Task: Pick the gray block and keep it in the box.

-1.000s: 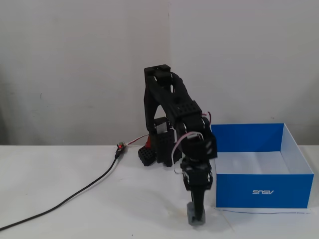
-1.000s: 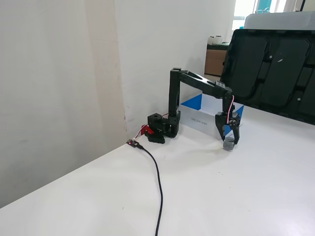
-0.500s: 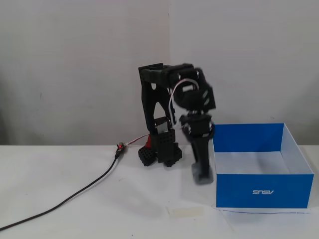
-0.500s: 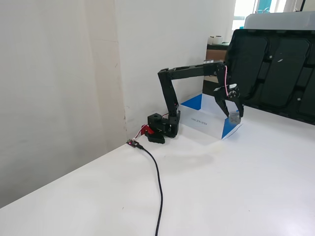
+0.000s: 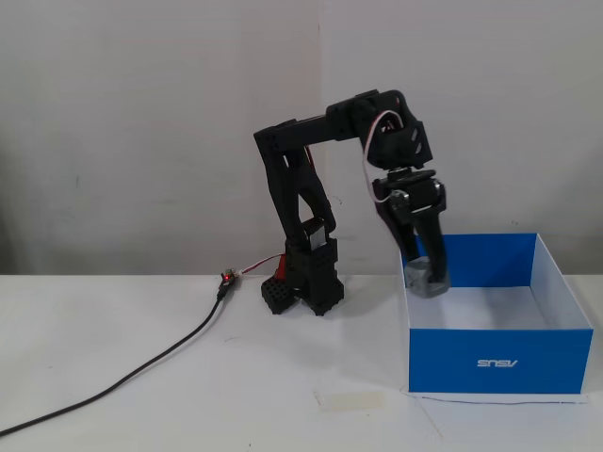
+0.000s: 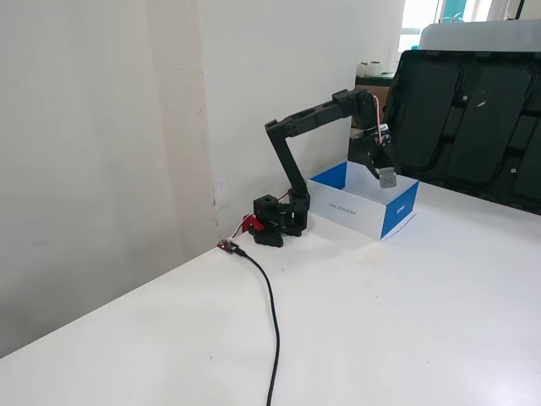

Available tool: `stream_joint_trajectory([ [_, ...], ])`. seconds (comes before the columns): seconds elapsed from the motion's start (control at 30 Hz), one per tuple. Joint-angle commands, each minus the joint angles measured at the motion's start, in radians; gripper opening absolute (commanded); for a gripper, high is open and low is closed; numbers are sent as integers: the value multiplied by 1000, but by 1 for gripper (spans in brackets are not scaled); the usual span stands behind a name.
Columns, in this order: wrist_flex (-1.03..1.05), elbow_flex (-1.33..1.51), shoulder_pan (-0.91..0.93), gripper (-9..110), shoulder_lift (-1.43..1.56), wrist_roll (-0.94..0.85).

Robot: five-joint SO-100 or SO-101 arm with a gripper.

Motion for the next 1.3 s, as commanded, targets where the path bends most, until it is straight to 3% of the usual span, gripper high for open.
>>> stream_joint_trajectory([
  [0.0,6,-77,-106,8,72,-5],
  [0.33,-20,-8,-322,7,74,-2],
  [0.87,-67,8,-397,8,-21,-31],
  [1.07,-61,2,-403,21,-35,-31],
  [1.27,-60,-5,-390,25,-54,-51],
])
